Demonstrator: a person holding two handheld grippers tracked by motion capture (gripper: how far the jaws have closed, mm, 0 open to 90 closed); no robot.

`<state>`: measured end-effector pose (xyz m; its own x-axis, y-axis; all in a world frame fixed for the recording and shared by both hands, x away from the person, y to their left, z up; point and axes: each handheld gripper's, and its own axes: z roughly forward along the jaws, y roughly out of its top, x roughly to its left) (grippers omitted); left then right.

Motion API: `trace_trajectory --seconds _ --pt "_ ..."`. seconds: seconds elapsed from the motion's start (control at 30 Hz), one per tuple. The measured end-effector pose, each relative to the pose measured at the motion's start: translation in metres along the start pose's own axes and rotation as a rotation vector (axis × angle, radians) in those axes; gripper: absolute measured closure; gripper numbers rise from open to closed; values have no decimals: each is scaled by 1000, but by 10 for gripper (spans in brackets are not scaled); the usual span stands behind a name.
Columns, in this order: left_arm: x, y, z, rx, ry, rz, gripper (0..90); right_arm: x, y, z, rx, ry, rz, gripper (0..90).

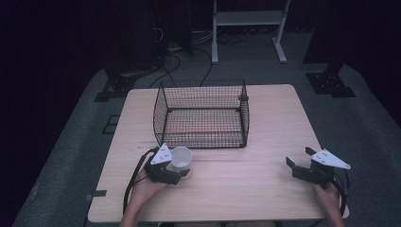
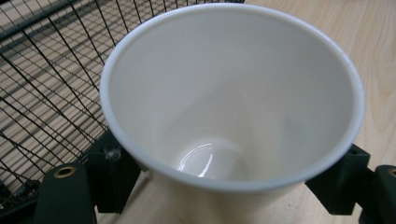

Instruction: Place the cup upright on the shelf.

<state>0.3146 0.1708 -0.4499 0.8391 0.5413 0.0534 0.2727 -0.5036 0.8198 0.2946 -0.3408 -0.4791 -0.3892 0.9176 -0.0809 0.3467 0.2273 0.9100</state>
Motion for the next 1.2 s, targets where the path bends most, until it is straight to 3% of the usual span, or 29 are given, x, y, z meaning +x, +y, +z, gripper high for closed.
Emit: trace_trajectory --seconds 0.6,1.0,1.2 --pt "-3 27 -3 -21 -43 42 214 0 0 0 0 -3 5 131" --pt "-3 35 -7 -51 -70 33 214 -1 0 0 2 -3 10 131" --pt "-2 41 -8 -41 -89 46 215 -1 0 0 3 -3 15 131"
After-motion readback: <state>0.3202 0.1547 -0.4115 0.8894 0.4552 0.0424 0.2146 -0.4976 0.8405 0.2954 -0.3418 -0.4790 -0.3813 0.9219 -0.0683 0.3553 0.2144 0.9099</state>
